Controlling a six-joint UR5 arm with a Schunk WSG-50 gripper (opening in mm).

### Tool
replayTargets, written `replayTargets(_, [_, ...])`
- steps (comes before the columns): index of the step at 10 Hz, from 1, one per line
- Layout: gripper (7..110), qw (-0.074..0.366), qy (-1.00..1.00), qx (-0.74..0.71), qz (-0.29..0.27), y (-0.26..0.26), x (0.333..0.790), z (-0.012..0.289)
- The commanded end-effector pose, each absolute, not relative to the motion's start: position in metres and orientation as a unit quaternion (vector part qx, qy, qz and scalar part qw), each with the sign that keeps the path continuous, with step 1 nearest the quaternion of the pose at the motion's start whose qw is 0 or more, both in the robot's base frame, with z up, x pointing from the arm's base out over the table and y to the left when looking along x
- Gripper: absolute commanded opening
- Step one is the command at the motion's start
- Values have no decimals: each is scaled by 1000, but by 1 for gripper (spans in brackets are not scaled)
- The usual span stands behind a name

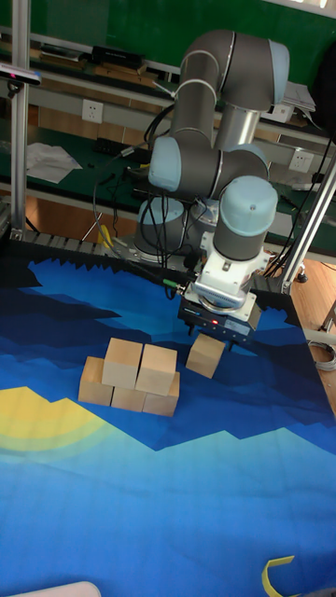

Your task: Stack the blocks into a pyramid shape

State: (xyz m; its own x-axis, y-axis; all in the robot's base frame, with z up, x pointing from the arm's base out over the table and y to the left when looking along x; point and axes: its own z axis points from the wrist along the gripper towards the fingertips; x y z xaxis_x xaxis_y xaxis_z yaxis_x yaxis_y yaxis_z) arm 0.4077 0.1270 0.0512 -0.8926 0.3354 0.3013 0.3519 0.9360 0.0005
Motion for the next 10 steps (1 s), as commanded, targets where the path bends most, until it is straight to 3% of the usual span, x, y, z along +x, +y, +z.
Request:
replayTargets(1, [66, 162, -969, -184, -43, 134, 406, 36])
replayTargets(5, [66, 138, -973, -183, -31, 135, 416, 32])
replayTargets(10, [66, 139, -973, -181, -28, 133, 416, 29])
